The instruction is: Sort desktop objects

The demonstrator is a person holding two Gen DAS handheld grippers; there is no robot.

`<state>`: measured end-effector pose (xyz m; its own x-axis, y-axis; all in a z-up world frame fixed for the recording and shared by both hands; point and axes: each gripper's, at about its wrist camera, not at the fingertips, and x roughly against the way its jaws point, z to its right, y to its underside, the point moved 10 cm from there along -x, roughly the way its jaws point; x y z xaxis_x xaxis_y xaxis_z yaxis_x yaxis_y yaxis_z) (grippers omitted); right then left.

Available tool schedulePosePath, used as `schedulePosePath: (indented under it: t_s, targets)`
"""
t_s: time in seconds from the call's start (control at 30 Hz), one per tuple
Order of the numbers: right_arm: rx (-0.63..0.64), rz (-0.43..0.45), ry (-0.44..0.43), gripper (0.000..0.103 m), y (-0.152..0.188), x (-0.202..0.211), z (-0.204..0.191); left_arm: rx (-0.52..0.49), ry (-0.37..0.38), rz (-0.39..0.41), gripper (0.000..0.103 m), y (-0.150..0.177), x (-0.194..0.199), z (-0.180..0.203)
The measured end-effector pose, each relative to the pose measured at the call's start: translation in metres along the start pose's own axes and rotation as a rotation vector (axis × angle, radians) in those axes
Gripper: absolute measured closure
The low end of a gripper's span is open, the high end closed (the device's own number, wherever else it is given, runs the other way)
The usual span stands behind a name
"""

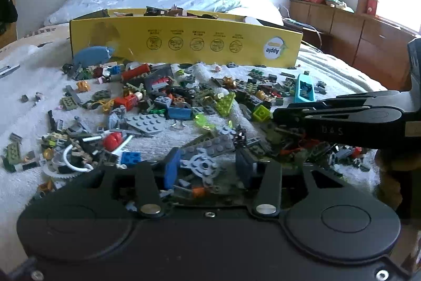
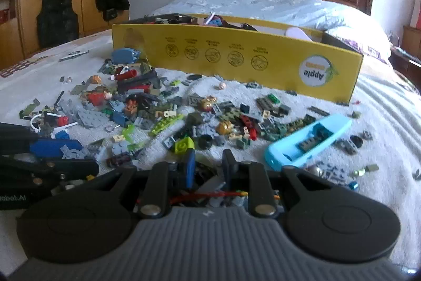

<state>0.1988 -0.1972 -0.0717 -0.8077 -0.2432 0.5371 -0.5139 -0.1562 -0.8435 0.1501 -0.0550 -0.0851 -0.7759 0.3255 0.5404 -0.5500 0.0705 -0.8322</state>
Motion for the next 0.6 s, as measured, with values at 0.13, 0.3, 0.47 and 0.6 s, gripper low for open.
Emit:
schedulePosePath:
  t_s: [0.13,0.3,0.47,0.6]
  targets:
    - [0.005,0.018,-0.007,0.072,0.0,0.005,-0.002,-0.006,-0.006,0.014,0.038,-0.002,-0.002,0.008]
    - [0.006,0.02,-0.017,0.068,0.001,0.007,-0.006,0.045,-0.078,-0.012,0.034,0.0,-0.01,-0.001]
    - [0.016,0.017,-0.029,0.056,0.0,0.005,-0.007,0.028,-0.108,-0.001,0.058,-0.001,-0.012,-0.002]
    - [0.035,0.017,-0.041,0.056,-0.002,0.003,-0.013,0.048,-0.094,0.011,0.059,-0.002,-0.009,-0.005]
